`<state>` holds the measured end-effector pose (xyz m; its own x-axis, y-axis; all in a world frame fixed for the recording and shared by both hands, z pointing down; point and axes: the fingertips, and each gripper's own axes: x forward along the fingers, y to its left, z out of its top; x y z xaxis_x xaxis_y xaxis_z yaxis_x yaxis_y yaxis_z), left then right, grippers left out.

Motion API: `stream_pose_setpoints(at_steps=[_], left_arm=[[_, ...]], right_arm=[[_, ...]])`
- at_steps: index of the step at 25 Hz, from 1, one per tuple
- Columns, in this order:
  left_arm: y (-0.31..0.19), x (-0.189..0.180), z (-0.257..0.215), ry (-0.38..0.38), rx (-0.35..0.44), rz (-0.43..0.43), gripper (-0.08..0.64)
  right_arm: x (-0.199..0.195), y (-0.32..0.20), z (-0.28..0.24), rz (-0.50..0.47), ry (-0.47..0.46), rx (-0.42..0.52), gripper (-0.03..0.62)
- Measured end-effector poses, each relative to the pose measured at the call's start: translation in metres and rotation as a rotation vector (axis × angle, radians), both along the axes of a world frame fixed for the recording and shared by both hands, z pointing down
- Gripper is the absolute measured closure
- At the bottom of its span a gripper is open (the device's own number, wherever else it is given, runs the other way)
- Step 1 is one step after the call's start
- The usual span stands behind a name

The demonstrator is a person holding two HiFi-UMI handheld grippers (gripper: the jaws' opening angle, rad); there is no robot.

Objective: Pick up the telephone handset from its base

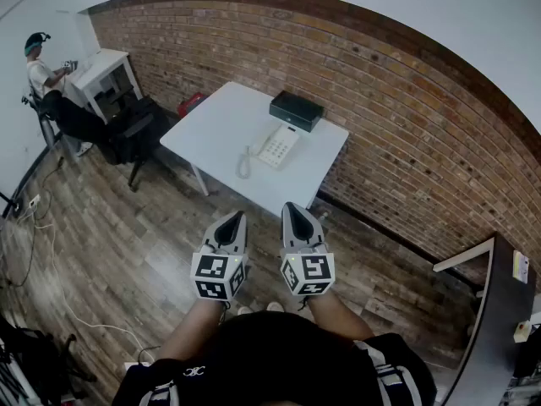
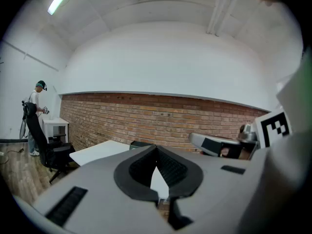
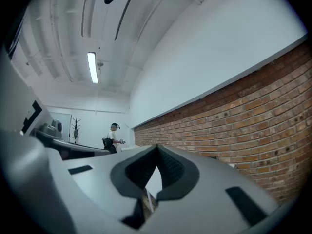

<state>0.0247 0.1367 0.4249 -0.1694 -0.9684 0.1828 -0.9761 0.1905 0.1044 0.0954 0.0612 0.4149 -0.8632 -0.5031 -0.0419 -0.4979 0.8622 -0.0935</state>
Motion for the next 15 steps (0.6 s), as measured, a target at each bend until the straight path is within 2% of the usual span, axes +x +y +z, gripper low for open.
stream_pose_setpoints(at_steps=[5,15], left_arm=[[0.009,-0.010,-0.001,0.001,0.008,0.010,0.558],[0.019,-0.035,0.003,0.016,0.019,0.038,0.558]], right_arm=[[-0.007,0.010,-0.002,0.002,-0.036,-0.016,0.595],[-0.036,0.030,0.007,-0.008,-0.006,-0.026,0.595]])
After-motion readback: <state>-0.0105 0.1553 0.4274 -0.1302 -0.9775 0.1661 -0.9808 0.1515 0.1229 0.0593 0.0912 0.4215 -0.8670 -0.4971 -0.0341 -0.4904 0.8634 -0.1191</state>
